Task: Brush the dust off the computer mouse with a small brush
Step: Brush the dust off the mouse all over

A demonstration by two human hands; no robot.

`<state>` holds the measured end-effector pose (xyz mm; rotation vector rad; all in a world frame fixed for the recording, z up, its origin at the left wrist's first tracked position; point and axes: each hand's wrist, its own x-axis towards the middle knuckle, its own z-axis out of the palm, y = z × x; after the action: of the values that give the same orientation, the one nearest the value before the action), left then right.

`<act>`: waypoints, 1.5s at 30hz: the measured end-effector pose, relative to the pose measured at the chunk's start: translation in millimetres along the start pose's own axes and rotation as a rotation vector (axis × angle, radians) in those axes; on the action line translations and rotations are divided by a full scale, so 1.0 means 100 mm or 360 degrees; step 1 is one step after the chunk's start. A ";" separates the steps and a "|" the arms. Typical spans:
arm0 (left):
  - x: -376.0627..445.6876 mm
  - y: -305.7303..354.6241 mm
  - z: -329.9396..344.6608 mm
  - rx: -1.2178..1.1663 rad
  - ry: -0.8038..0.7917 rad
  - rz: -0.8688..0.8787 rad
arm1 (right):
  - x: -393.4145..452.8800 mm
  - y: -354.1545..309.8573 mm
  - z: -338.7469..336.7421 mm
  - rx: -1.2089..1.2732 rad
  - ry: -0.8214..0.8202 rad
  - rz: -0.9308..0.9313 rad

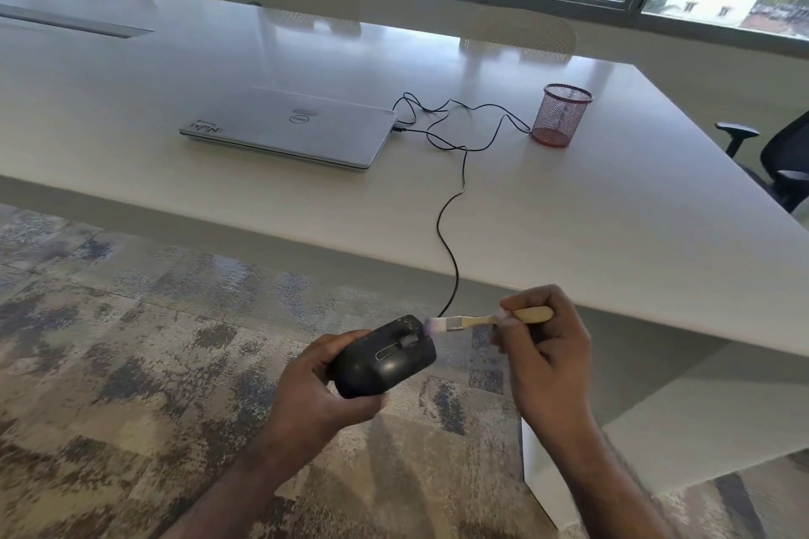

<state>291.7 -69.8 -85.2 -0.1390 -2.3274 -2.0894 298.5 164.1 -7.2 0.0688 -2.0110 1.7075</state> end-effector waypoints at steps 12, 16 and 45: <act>-0.02 0.02 0.02 0.0002 0.0091 -0.0015 | 0.04 -0.12 -0.03 0.0232 -0.0274 0.0043; -0.03 0.01 0.05 -0.0020 0.0161 -0.0024 | 0.02 -0.13 0.07 0.0178 -0.0277 0.0024; 0.02 0.01 0.11 -0.0127 0.0101 -0.0083 | -0.01 -0.24 0.88 -0.0544 -0.0637 -0.0097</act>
<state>289.8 -58.6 -85.7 -0.0123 -2.2371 -2.1771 277.9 75.8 6.2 0.3765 -2.5364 1.3688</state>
